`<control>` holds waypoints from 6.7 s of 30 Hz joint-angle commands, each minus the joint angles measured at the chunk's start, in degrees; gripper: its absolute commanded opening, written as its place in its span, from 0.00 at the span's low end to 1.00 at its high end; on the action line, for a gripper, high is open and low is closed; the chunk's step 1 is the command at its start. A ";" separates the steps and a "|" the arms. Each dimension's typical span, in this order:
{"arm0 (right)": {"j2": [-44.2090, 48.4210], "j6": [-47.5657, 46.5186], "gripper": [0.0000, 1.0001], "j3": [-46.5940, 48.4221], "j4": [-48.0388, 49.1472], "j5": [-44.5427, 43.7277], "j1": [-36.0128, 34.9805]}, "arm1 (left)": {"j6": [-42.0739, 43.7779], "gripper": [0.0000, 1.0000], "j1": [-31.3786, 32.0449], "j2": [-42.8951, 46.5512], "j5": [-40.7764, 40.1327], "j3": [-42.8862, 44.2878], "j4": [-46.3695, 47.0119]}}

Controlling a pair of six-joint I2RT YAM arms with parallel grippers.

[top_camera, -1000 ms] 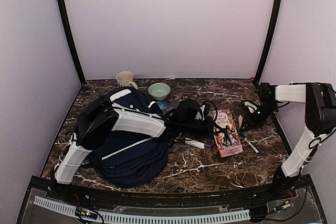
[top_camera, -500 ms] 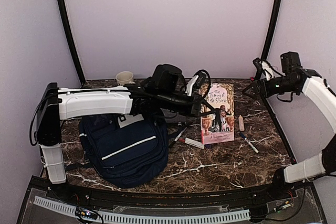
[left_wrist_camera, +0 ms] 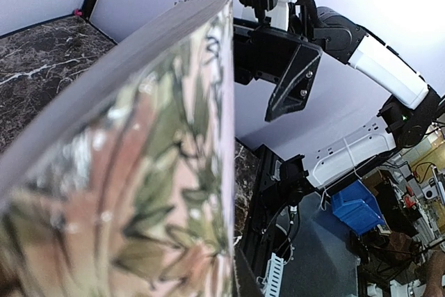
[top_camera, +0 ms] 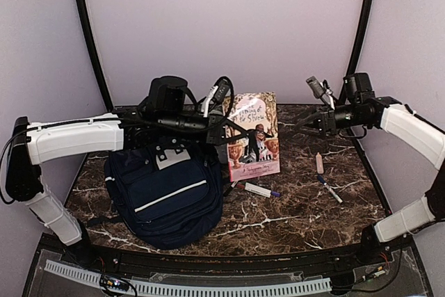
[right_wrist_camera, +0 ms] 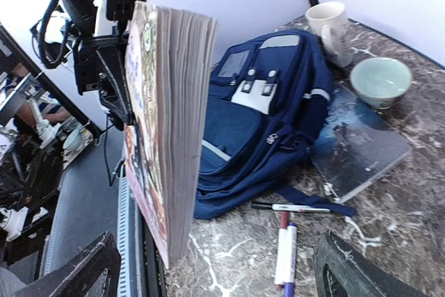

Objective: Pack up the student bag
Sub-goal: Pass from the left arm to the right, then pick up the largest pocket of the bag from the student bag, then place the book in the largest pocket of the bag.

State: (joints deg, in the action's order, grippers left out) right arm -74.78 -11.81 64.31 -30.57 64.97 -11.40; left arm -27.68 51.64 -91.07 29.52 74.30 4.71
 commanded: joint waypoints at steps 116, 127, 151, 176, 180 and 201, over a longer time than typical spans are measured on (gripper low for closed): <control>-6.20 5.71 0.00 -9.76 7.42 -19.88 -3.57 | 4.57 0.09 18.94 -14.51 -47.31 5.80 -52.44; -5.39 9.45 0.00 5.81 -3.80 -19.92 -2.25 | 5.06 0.00 18.77 2.97 -63.18 6.82 -56.14; -22.39 -22.87 0.00 13.46 -42.14 -1.60 -28.02 | 6.75 0.00 11.78 20.17 -70.97 4.16 -52.09; -57.26 9.64 0.00 47.03 -27.77 2.68 -51.47 | 7.53 0.00 11.64 26.57 -70.08 -0.79 -45.97; -57.32 18.49 0.00 44.68 -19.23 4.00 -51.27 | 7.03 0.00 11.64 27.06 -69.60 -0.76 -45.71; -51.53 59.18 0.00 25.57 26.70 2.30 -44.42 | 6.04 0.00 11.64 25.75 -68.93 1.32 -48.05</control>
State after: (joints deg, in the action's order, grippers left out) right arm -126.02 33.36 91.02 -20.73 67.53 -58.92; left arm -20.45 63.75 -66.63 -36.91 73.03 -45.28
